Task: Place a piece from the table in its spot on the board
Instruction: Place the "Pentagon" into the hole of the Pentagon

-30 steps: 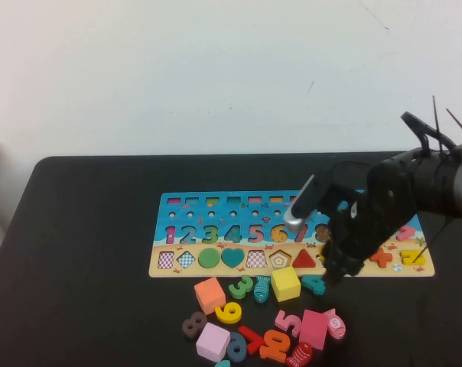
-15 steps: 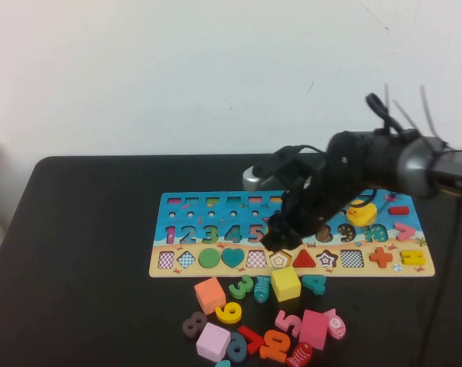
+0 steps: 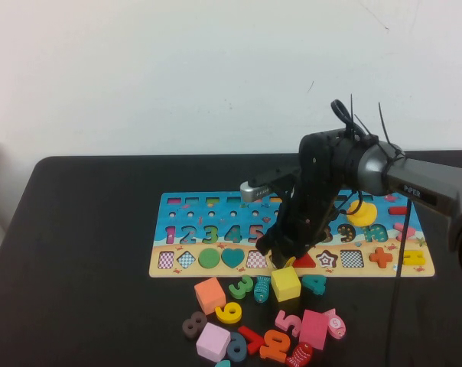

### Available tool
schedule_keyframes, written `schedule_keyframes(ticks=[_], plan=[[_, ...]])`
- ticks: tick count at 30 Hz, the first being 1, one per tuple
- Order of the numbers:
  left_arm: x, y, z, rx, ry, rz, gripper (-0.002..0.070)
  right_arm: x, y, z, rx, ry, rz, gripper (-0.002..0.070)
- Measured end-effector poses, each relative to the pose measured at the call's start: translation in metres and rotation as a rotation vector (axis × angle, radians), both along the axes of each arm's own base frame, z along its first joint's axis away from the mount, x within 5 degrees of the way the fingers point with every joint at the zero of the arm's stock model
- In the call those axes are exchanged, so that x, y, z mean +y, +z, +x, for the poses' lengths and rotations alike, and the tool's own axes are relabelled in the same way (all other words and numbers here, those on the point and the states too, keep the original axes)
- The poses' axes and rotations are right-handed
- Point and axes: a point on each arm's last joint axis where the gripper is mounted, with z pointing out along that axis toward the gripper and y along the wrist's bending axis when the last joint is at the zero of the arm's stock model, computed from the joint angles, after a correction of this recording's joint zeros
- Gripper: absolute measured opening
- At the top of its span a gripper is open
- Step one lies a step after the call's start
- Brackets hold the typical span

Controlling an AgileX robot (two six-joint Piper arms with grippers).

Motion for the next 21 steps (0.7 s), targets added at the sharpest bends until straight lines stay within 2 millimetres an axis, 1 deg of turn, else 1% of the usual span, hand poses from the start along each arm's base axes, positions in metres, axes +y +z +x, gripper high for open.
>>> schedule_keyframes(ticks=[9,17,21], plan=[[0.0,0.0,0.0,0.0,0.0,0.0,-0.0002,0.001,0.001,0.0,0.004,-0.011,0.001,0.0349],[0.0,0.0,0.0,0.0,0.0,0.0,-0.0002,0.013,-0.001,-0.006,-0.004,0.01,-0.005,0.0349],[0.0,0.0,0.0,0.0,0.0,0.0,-0.0002,0.013,-0.002,-0.005,-0.016,-0.021,-0.014,0.0349]])
